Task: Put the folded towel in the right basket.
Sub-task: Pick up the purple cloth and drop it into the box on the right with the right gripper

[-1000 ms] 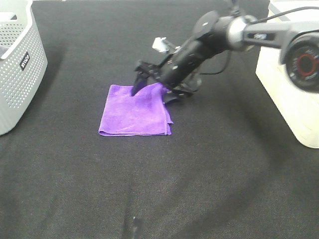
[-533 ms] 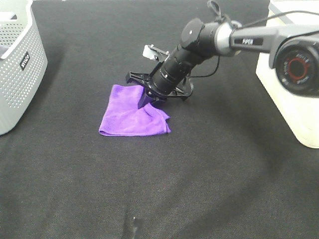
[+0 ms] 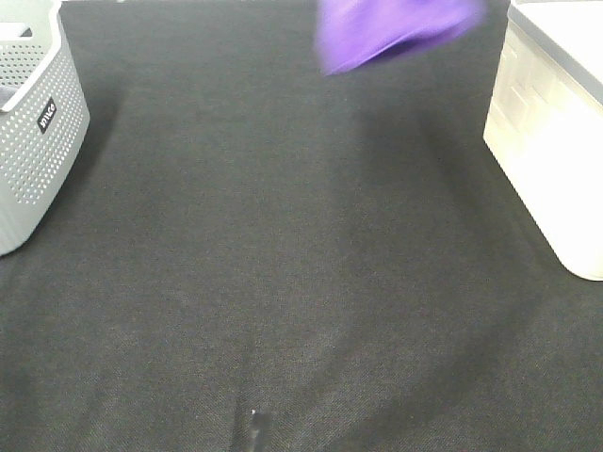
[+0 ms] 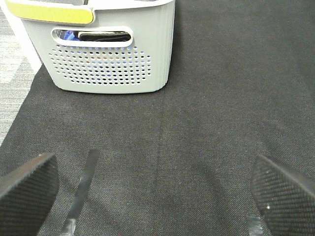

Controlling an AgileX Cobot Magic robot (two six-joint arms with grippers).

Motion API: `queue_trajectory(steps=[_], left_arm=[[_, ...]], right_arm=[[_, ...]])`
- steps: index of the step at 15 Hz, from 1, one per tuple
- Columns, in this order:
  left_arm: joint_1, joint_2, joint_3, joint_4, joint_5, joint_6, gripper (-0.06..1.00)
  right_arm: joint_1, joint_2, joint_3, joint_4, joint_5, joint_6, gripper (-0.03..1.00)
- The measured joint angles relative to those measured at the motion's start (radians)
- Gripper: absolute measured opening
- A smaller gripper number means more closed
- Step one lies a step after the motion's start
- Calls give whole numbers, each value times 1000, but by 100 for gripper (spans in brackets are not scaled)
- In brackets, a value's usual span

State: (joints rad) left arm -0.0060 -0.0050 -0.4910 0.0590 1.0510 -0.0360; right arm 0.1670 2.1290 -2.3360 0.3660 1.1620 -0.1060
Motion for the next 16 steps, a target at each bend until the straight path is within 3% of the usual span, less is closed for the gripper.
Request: queue_trajectory(steps=[1,5,8,11,12,13,15,16], left_arm=[[0,0,0,0,0,0,99],[0,0,0,0,0,0,99],[0,0,0,0,0,0,99],[0,0,0,0,0,0,99],[0,0,0,0,0,0,99],[0,0,0,0,0,0,99],[0,0,0,0,0,0,99],[0,0,0,0,0,0,99]], right_arm=[[-113,-30,-76,-42,33,0,9],[-385,-37,-120,-106,47,1,9],[-486,4,-120,-186,57,1,9],[-492,43,-120,-194,58,7,10],[-486,51,-120,-195,59,10,18],[-483,52,-116,-201,60,11,34],[-482,52,-108,-205,60,11,82],[-482,52,-108,-205,60,11,91]])
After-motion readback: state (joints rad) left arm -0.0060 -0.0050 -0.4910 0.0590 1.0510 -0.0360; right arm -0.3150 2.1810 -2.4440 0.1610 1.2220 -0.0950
